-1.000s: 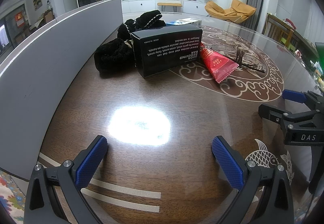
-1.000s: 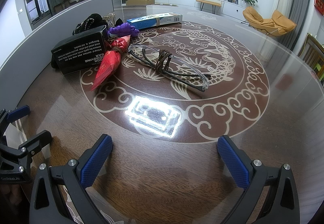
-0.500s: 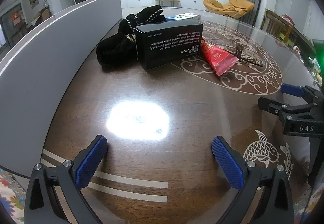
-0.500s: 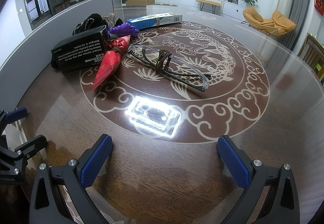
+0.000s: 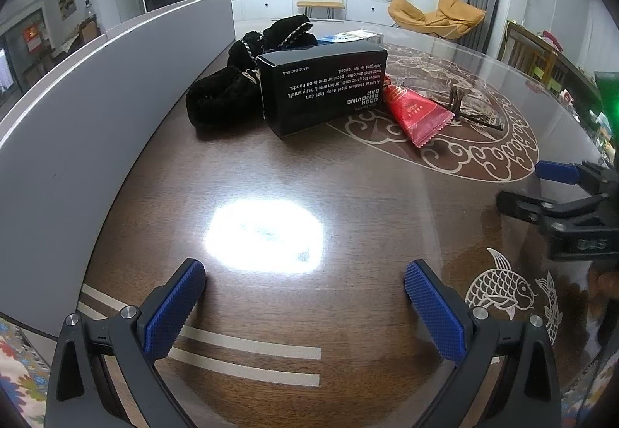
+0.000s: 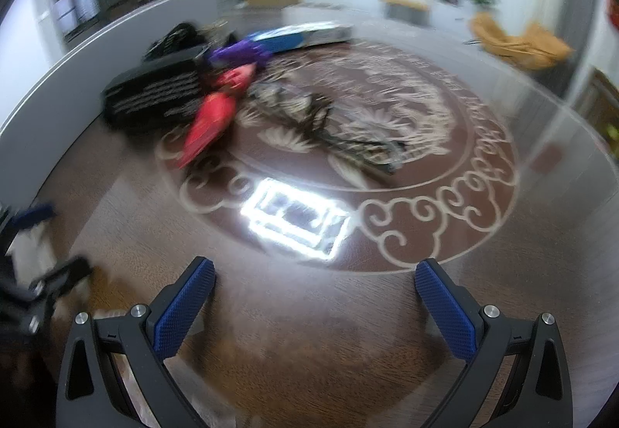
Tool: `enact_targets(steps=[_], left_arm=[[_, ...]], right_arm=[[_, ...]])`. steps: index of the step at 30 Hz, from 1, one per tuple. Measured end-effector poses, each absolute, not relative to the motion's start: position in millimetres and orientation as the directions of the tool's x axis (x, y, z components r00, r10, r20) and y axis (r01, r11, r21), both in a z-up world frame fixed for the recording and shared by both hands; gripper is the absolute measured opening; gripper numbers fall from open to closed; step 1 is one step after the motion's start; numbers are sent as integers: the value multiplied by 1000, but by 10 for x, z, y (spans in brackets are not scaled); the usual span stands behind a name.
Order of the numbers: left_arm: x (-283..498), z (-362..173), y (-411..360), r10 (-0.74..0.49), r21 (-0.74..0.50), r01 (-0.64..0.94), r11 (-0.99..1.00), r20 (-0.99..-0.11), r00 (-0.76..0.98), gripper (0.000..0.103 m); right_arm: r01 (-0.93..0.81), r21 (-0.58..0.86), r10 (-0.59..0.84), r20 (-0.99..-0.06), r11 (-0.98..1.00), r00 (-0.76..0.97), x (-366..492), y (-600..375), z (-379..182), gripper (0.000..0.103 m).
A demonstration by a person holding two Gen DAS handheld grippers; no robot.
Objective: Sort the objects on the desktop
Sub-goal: 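Grasp the eyeglasses with the right gripper while the left gripper grasps the red candy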
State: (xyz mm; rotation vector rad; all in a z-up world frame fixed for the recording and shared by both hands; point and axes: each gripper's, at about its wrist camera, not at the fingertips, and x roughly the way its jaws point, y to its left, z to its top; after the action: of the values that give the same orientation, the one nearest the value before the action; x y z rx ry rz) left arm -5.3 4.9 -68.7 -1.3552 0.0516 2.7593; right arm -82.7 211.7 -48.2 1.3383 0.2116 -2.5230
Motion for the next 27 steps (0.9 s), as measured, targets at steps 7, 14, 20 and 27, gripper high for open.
enact_targets(steps=[7, 14, 20, 27], left_arm=[[-103, -695, 62, 42, 1, -69, -998, -787, -615, 103], [-82, -697, 62, 41, 0, -66, -998, -783, -620, 103], [-87, -687, 55, 47, 0, -76, -997, -786, -616, 103], [-65, -662, -1, 65, -33, -65, -997, -794, -604, 103]], right_arm=[[560, -225, -188, -789, -798, -585, -1321, 2061, -48, 102], [687, -120, -233, -887, -716, -398, -1907, 1842, -310, 88], [627, -9, -286, -885, -779, -368, -2071, 1705, -367, 29], [718, 79, -407, -864, -691, -297, -1644, 1250, -410, 24]])
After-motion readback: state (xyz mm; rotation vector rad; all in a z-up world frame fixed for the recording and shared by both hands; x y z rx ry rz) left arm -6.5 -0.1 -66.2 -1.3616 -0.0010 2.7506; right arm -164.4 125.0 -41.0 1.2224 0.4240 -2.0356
